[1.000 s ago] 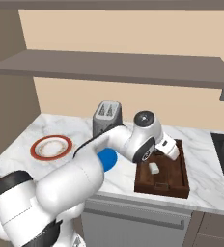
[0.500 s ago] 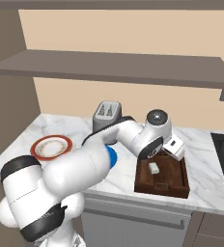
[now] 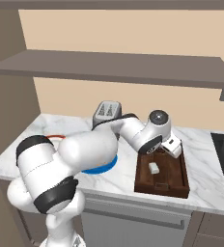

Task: Move the dessert items from the plates to the tray.

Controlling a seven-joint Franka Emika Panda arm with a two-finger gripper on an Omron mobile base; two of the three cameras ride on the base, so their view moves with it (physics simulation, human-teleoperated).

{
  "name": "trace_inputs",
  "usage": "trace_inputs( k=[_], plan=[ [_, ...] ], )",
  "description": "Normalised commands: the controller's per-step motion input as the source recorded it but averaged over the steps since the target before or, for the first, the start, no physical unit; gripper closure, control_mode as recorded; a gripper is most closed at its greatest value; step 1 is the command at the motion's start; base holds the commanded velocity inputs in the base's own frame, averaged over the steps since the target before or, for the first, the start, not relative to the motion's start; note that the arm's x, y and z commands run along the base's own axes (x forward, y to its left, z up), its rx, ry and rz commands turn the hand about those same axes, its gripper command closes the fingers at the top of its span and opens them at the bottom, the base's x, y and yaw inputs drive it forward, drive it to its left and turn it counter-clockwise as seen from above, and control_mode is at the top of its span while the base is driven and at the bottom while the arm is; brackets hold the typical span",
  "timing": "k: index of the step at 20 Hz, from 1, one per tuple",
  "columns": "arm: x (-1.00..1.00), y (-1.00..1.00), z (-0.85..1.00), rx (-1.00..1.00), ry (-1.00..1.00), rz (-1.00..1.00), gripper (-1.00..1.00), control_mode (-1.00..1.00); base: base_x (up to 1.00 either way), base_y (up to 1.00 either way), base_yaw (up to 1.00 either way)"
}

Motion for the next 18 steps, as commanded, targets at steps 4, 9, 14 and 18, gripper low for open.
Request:
trace_inputs(
  k=[4,9,14,18],
  plan=[
    [0.65,0.0,-0.2,0.0,0.0,0.0,-1.0,-1.0,0.0,0.0,0.0],
    [0.3,-0.02,-0.14,0.0,0.0,0.0,-1.0,-1.0,0.0,0.0,0.0],
    [0.14,0.0,-0.05,0.0,-0.01,0.0,-1.0,-1.0,0.0,0.0,0.0],
    [0.0,0.0,0.0,0.0,0.0,0.0,-1.0,-1.0,0.0,0.0,0.0]
  ],
)
